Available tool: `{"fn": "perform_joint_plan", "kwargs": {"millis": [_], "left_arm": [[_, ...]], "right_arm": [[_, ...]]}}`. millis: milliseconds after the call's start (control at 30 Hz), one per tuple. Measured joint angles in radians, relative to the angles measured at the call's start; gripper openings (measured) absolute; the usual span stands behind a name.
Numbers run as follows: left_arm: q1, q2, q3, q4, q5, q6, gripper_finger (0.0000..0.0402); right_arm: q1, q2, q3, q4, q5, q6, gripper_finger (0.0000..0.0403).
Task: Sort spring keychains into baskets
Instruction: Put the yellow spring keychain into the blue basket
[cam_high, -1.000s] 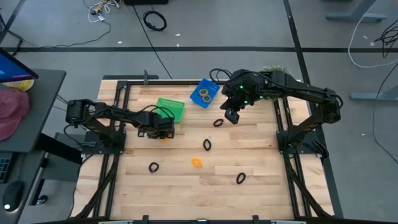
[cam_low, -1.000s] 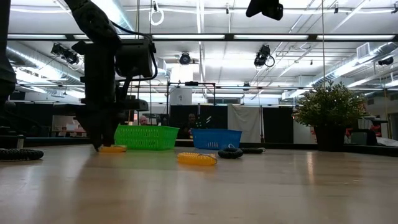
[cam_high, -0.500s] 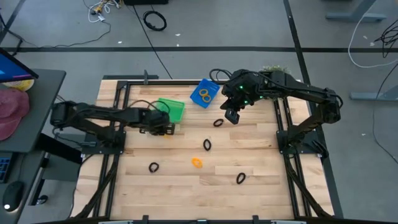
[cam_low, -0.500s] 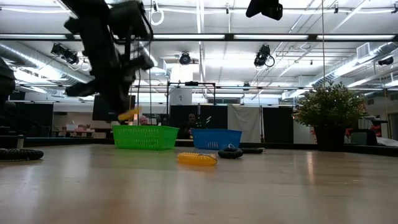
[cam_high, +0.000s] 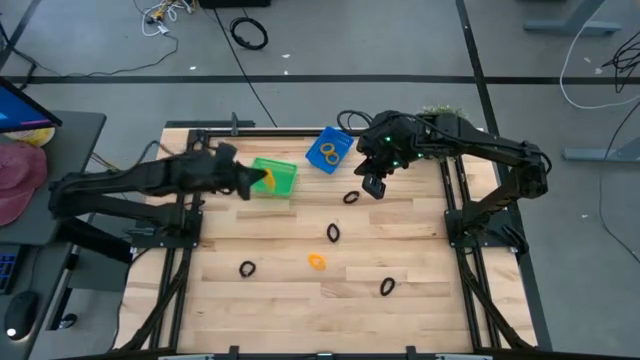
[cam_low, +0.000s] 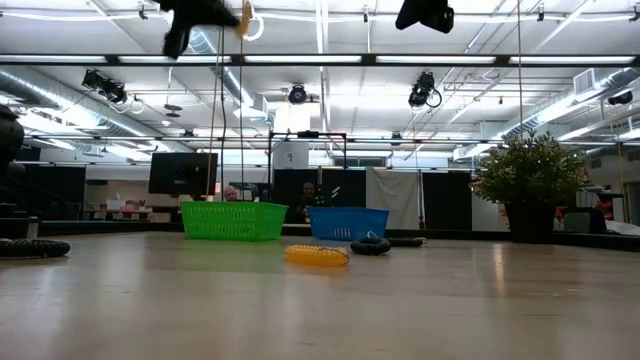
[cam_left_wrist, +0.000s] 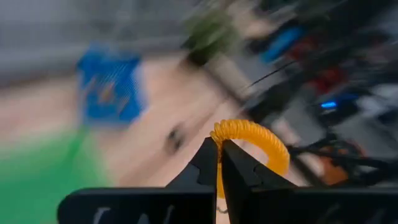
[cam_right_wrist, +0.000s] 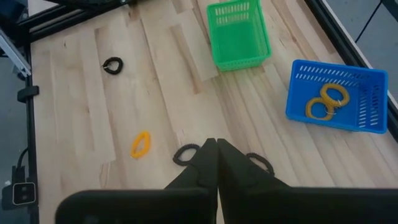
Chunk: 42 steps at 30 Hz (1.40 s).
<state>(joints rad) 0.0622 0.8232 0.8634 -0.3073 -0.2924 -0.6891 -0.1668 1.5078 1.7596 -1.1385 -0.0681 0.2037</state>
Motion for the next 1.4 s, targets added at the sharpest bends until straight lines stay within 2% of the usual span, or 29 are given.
{"fn": "perform_joint_plan", "kwargs": {"millis": [133, 267, 467, 767, 933, 1133, 1267, 1400], "left_arm": [[-0.033, -0.045, -0.005, 0.256, -0.022, 0.303, 0.0004], [-0.043, -0.047, -0.005, 0.417, -0.002, 0.497, 0.0004], [-0.037, -0.029, -0.008, 0.440, 0.040, 0.520, 0.0004], [0.011, 0.086, 0.016, 0.644, 0.116, 0.490, 0.0004], [0.046, 0.226, 0.140, 0.646, 0.240, 0.489, 0.0004], [0.110, 0.426, 0.369, 0.639, 0.415, 0.502, 0.0004], [0.139, 0.550, 0.509, 0.614, 0.512, 0.517, 0.0004], [0.159, 0.648, 0.626, 0.600, 0.589, 0.527, 0.0004]], "right_arm": [[-0.003, 0.000, 0.000, 0.000, 0.000, -0.001, 0.0002], [-0.003, 0.000, 0.000, 0.001, 0.000, -0.003, 0.0002], [-0.009, 0.000, 0.000, 0.017, 0.000, -0.005, 0.0002], [-0.010, -0.039, 0.000, 0.019, 0.002, -0.059, 0.0002], [-0.010, -0.095, 0.000, 0.055, -0.002, -0.035, 0.0002], [-0.009, -0.150, 0.000, 0.100, -0.057, -0.036, 0.0010], [-0.008, -0.163, 0.000, 0.134, -0.090, -0.049, 0.0041], [-0.008, -0.162, 0.000, 0.201, -0.100, -0.093, 0.0092]]}}
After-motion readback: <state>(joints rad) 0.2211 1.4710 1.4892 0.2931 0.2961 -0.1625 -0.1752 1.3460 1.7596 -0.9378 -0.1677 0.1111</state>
